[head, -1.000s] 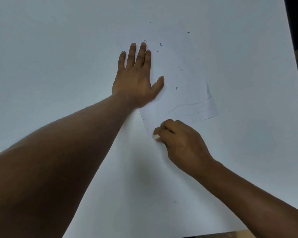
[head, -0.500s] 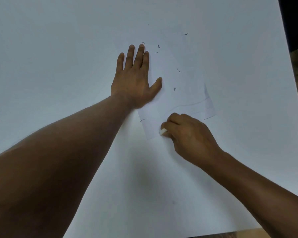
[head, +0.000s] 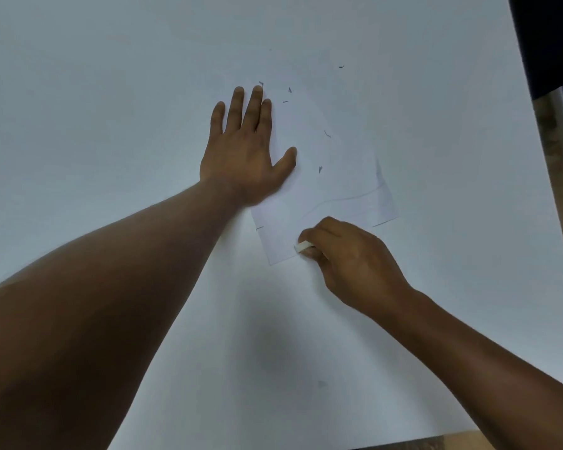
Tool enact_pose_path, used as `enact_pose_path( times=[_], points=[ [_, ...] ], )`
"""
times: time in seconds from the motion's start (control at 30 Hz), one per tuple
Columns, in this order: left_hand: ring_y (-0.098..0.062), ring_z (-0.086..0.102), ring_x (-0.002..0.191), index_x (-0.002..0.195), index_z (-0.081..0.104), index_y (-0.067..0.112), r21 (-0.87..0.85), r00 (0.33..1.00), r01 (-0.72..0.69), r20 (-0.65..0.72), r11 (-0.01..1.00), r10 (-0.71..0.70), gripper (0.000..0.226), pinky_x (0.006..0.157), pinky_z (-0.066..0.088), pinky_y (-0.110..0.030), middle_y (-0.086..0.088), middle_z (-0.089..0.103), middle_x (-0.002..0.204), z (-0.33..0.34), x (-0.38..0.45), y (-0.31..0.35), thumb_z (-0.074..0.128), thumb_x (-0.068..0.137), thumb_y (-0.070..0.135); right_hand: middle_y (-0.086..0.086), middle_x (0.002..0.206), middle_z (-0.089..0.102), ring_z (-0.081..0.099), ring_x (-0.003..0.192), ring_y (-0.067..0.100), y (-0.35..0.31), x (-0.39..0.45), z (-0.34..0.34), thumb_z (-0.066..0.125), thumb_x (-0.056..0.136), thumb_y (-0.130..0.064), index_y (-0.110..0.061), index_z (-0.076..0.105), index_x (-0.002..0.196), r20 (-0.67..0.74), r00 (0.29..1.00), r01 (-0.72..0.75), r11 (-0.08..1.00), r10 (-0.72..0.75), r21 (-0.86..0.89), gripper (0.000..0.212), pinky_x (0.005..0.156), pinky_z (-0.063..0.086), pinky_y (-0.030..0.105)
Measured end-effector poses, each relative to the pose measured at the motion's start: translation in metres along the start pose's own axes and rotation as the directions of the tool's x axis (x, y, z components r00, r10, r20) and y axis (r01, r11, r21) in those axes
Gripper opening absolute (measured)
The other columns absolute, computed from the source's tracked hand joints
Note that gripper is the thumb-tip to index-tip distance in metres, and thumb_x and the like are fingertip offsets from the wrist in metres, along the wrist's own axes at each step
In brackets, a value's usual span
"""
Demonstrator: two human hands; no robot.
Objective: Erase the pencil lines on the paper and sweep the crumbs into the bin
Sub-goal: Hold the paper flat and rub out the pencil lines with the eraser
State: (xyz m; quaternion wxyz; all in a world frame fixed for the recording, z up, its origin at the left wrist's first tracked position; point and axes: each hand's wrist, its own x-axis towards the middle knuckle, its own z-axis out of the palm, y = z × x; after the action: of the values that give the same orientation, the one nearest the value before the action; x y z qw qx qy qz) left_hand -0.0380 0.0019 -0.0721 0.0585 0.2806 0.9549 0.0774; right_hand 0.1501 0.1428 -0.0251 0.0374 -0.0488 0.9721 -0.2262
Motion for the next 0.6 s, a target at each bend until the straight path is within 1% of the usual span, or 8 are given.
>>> enact_pose_path(
  times=[0.07,0.13,0.2,0.27,0.33,0.43,0.5,0.6],
  points=[
    [-0.031,-0.008,0.159,0.164,0.008,0.007,-0.005,1.0,0.001,0.001,1.0,-0.001,0.093,0.128,-0.004,-0.052,-0.009,-0.003,0.174,0.0,0.001,0.0,0.018,0.097,0.071,-0.005,0.085,0.063,0.06,0.074,0.016,0.002,0.011,-0.001,0.059,0.097,-0.028,-0.021,0.068,0.097,-0.051,0.995,-0.085,0.992,0.09,0.098,0.011,0.065,0.052,0.038],
    [-0.031,-0.008,0.159,0.164,0.008,0.006,-0.007,1.0,0.0,0.005,1.0,0.0,0.096,0.128,-0.004,-0.053,-0.01,-0.003,0.174,-0.001,0.001,0.001,0.02,0.097,0.074,-0.004,0.077,0.062,0.057,0.068,0.016,0.0,0.023,0.004,0.057,0.098,-0.029,-0.018,0.066,0.092,-0.157,0.978,-0.121,0.985,0.14,0.123,0.016,0.064,0.05,0.037],
    [-0.031,-0.009,0.159,0.164,0.007,0.006,-0.001,1.0,-0.007,0.008,1.0,0.007,0.098,0.128,-0.004,-0.053,-0.01,-0.004,0.173,-0.001,0.001,0.001,0.021,0.096,0.076,-0.003,0.072,0.06,0.055,0.064,0.018,-0.008,0.029,0.013,0.054,0.099,-0.028,-0.016,0.064,0.088,-0.172,0.976,-0.118,0.989,0.132,0.085,0.018,0.061,0.05,0.038],
    [-0.031,-0.009,0.159,0.164,0.006,0.006,0.006,1.0,-0.011,0.01,1.0,0.011,0.099,0.128,-0.004,-0.053,-0.011,-0.004,0.173,-0.001,0.0,0.001,0.021,0.096,0.076,0.0,0.072,0.059,0.056,0.064,0.022,-0.011,0.027,0.018,0.05,0.099,-0.029,-0.016,0.065,0.091,-0.166,0.978,-0.122,0.992,0.123,0.016,0.021,0.06,0.051,0.038],
    [-0.031,-0.009,0.159,0.164,0.006,0.005,0.0,1.0,-0.009,0.008,1.0,0.009,0.099,0.128,-0.004,-0.053,-0.011,-0.004,0.173,-0.001,0.0,0.001,0.022,0.096,0.076,0.002,0.071,0.059,0.058,0.065,0.024,0.004,0.029,0.013,0.049,0.1,-0.03,-0.016,0.067,0.092,-0.265,0.95,-0.181,0.982,0.163,-0.044,0.024,0.06,0.049,0.037],
    [-0.031,-0.011,0.159,0.164,0.006,0.006,0.0,1.0,-0.009,0.01,1.0,0.009,0.098,0.128,-0.005,-0.053,-0.01,-0.005,0.173,-0.001,0.0,0.002,0.02,0.096,0.075,-0.002,0.062,0.051,0.05,0.059,0.02,0.031,0.035,0.004,0.049,0.1,-0.029,-0.016,0.063,0.083,-0.368,0.89,-0.289,0.957,0.269,0.001,0.026,0.056,0.042,0.033],
    [-0.031,-0.01,0.159,0.164,0.006,0.006,0.003,1.0,-0.014,0.011,1.0,0.014,0.097,0.128,-0.005,-0.052,-0.01,-0.005,0.173,-0.001,0.001,0.002,0.02,0.096,0.074,0.0,0.065,0.054,0.054,0.06,0.022,0.022,0.035,0.009,0.048,0.1,-0.029,-0.015,0.066,0.087,-0.378,0.883,-0.298,0.954,0.278,0.005,0.026,0.057,0.044,0.033],
    [-0.031,-0.009,0.159,0.164,0.007,0.006,0.009,1.0,-0.014,0.007,1.0,0.014,0.096,0.128,-0.004,-0.052,-0.011,-0.004,0.173,-0.001,0.001,0.001,0.02,0.097,0.073,0.003,0.073,0.061,0.06,0.064,0.025,-0.011,0.025,0.026,0.047,0.1,-0.031,-0.017,0.069,0.098,-0.296,0.933,-0.22,0.975,0.205,-0.018,0.026,0.057,0.05,0.035]
  ],
)
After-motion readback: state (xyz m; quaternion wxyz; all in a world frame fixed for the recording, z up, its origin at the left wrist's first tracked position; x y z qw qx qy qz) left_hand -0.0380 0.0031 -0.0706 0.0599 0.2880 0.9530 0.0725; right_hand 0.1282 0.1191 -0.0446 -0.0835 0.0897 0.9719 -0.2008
